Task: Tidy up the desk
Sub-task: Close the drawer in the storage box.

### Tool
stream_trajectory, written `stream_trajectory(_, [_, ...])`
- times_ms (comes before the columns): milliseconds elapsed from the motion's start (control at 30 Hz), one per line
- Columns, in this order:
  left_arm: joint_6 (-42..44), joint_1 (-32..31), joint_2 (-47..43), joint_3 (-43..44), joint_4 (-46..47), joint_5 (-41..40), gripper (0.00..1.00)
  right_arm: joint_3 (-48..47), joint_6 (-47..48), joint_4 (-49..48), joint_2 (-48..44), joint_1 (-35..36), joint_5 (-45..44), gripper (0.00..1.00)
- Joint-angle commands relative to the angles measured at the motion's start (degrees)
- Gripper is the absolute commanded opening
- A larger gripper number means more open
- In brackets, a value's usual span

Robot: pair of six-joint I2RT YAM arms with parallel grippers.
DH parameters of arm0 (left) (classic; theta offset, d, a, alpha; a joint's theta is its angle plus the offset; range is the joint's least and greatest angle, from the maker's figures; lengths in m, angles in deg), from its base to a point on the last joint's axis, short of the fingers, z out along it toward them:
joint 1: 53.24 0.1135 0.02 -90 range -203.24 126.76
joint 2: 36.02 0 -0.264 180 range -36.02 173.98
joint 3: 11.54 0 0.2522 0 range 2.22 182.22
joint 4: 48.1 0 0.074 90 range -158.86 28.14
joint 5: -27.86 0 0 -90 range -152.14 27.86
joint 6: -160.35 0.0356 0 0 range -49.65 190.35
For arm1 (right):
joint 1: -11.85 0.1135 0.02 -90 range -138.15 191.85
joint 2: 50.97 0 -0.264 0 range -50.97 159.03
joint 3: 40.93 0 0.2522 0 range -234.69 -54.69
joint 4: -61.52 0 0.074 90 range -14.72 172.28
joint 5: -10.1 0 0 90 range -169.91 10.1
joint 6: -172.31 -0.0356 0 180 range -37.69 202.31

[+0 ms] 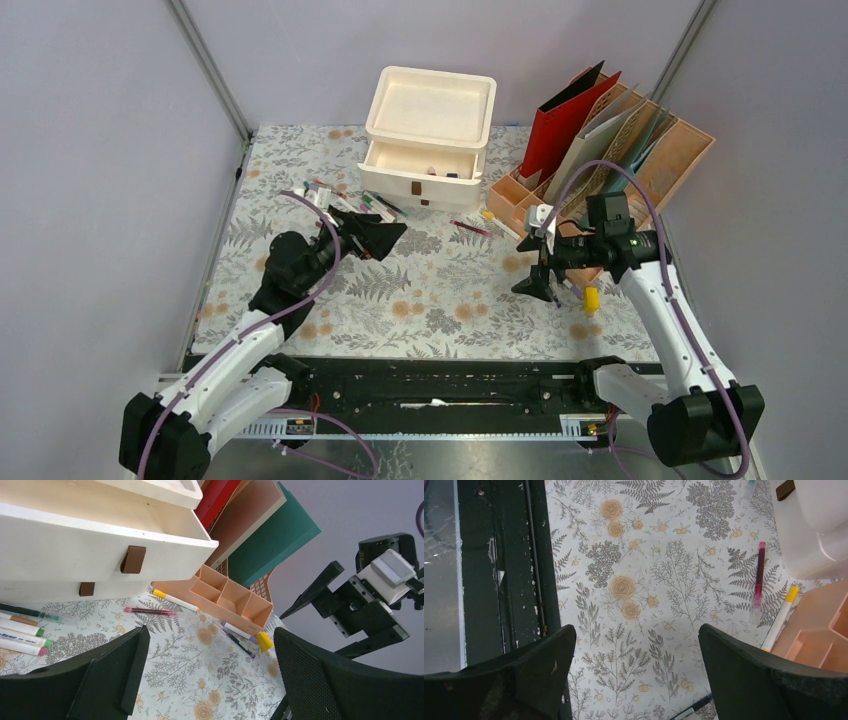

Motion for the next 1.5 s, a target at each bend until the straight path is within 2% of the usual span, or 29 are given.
stream_trajectory(0, [1.4, 0.2, 2.6, 1.0, 5.2, 1.4, 0.99, -6.2, 4.3, 4.1, 3.2, -0.1, 1.4, 1.00])
stream_trajectory(100, [1.5, 0.2, 4.1, 0.4, 7.5, 0.0, 0.99, -11.3, 9.6, 9.6, 7.0, 0.0, 0.4, 1.00])
stream_trajectory(200, [1.2, 0.3, 5.2, -1.0, 10.0, -2.2, 0.99, -18.8, 9.6, 9.6, 12.2, 0.4, 0.4, 1.00])
stream_trajectory(267, [0.9, 0.3, 5.2, -2.3, 12.4, -3.0, 0.99, -24.0, 19.6, 23.1, 15.7, 1.2, -0.2, 1.00])
stream_trajectory(300, [1.2, 0.3, 5.0, -2.5, 12.9, -3.0, 0.99, -26.4, 21.2, 25.1, 17.2, 1.5, -0.1, 1.00])
stream_trajectory(467, [5.6, 0.3, 4.4, -0.6, 10.4, -3.3, 0.99, -33.8, 22.0, 27.6, 23.1, 1.8, -0.4, 1.00])
stream_trajectory(633, [7.8, 0.6, 4.7, 0.2, 8.3, -4.8, 0.99, -34.2, 22.3, 29.4, 26.2, 1.7, 0.6, 1.00])
stream_trajectory(767, [7.4, 0.7, 6.4, -0.2, 12.1, -0.6, 0.99, -33.6, 21.5, 29.7, 28.1, 1.7, 0.4, 1.00])
stream_trajectory(933, [-0.2, 0.9, 11.3, 0.5, 17.2, 4.4, 0.97, -30.7, 14.3, 23.0, 27.9, 1.8, -1.7, 1.00])
stream_trajectory(1067, [-7.8, 0.9, 16.1, 1.4, 18.9, 4.0, 0.91, -27.8, 9.4, 17.1, 25.9, 1.8, -1.0, 1.00])
stream_trajectory(1167, [-13.3, 0.7, 18.9, 0.7, 21.4, 0.7, 0.74, -25.2, 6.8, 13.2, 24.1, 1.8, -1.0, 1.00])
stream_trajectory(1233, [-15.5, 0.6, 21.1, 1.6, 20.3, -1.8, 0.46, -24.2, 5.5, 11.5, 23.4, 1.8, -0.9, 1.00])
stream_trajectory(1300, [-16.7, 0.3, 23.9, 3.4, 18.0, -4.2, 0.25, -23.2, 4.4, 9.8, 22.7, 1.8, -0.8, 1.00])
stream_trajectory(1333, [-17.2, 0.2, 25.5, 4.4, 17.0, -5.3, 0.18, -22.6, 4.0, 9.0, 22.4, 1.8, -0.6, 1.00])
stream_trajectory(1400, [-18.3, 0.0, 28.6, 6.1, 16.7, -7.1, 0.10, -21.8, 3.2, 7.6, 21.8, 1.8, -0.7, 1.00])
stream_trajectory(1467, [-18.8, -0.1, 32.0, 8.2, 17.0, -8.7, 0.07, -21.3, 2.4, 6.7, 21.4, 1.8, -1.3, 1.00])
